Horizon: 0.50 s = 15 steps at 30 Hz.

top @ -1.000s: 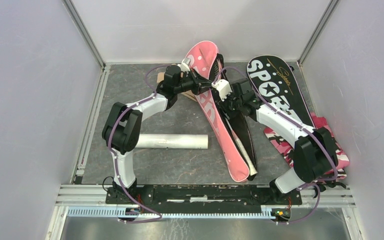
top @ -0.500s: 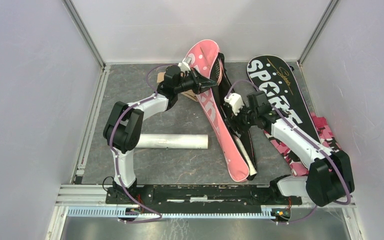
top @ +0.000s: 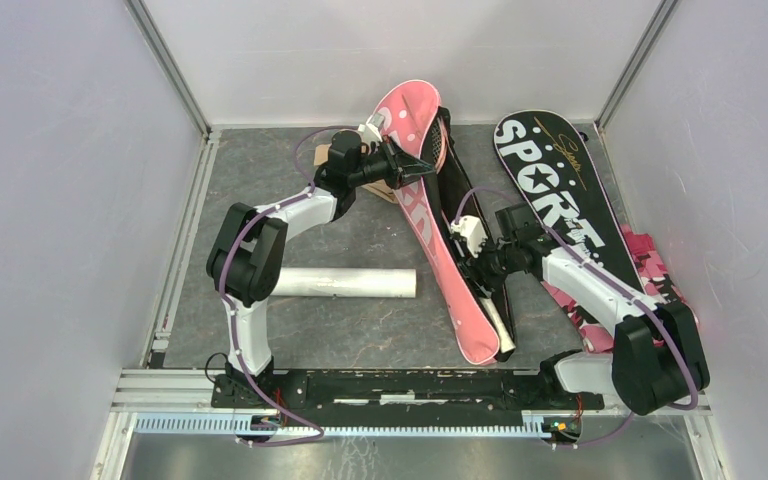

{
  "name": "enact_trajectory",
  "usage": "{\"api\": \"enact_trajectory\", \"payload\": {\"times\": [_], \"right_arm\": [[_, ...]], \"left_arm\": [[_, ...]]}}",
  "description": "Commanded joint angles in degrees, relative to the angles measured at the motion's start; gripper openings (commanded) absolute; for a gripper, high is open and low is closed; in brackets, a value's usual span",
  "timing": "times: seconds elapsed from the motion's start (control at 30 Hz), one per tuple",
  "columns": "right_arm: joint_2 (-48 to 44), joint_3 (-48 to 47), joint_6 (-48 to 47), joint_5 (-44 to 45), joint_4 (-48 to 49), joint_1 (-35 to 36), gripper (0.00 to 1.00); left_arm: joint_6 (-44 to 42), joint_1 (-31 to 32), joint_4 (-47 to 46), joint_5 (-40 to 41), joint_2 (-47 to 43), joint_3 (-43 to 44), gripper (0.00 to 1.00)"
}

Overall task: Pack up the badminton gear
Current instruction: Place the racket in the racket bag.

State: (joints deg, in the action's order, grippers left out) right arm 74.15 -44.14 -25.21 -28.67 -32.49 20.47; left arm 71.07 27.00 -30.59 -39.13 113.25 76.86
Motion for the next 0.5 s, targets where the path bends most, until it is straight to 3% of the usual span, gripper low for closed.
{"api": "enact_trajectory", "payload": {"times": [0.0,0.37,0.47], "right_arm": [[-0.99,-0.79,-1.66,-2.62,-0.47,-0.17,0.49],[-0.52,-3.29,-0.05,-2.27,1.1,-0.08,0.21],[0.01,-4.31,1.13,-2.51,1.81,0.03,0.19]], "left_arm": [[-2.68,-0.11,-6.8,-1.53,-2.44,3.45,0.02],[-1.44,0.3,-7.69,-1.23,-1.24,2.61,0.02],[0.84,0.65,-8.65,-0.2,-1.1,1.49,0.02]]}}
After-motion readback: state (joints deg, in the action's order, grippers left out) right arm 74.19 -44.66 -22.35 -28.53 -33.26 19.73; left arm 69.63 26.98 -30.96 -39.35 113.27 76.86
